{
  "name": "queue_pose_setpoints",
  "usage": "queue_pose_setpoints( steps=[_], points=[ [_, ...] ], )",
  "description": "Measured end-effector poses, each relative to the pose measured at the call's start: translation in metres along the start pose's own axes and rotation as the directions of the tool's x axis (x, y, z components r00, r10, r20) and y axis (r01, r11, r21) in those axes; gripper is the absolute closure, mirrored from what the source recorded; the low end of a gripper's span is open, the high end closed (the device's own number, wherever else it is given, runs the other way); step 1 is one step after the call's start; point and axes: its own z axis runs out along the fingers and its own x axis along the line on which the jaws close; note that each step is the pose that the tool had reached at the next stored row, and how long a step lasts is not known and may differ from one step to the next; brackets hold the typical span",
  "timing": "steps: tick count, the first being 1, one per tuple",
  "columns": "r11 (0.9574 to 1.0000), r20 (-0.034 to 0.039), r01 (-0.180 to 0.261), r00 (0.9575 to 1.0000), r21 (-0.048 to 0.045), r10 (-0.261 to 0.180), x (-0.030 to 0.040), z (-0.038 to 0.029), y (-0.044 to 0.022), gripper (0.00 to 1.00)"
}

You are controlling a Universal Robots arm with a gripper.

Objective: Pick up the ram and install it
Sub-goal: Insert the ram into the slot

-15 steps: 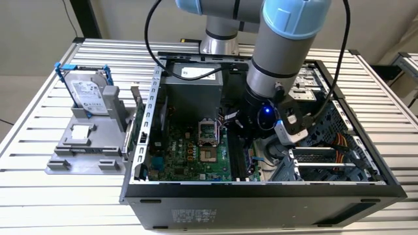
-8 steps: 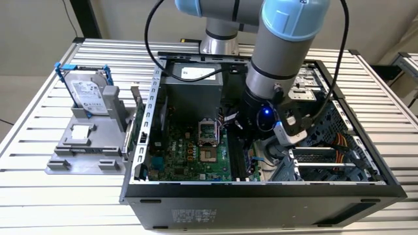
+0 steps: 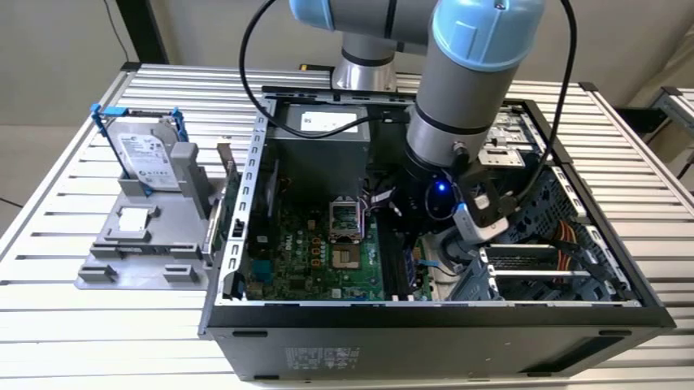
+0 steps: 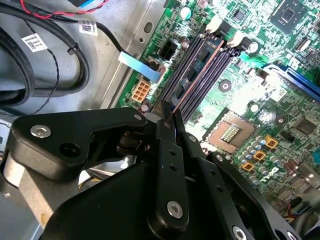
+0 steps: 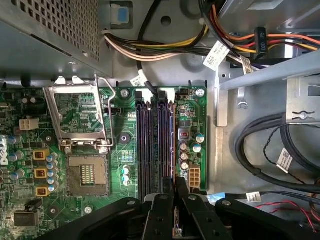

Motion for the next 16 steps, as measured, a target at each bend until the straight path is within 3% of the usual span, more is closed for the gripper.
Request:
queue_pose_setpoints(
  steps=[16],
  points=[
    [1.0,-0.0001,0.0,1.0,0.0008,0.0,0.0001,0.0043,0.0017,1.0]
  ],
)
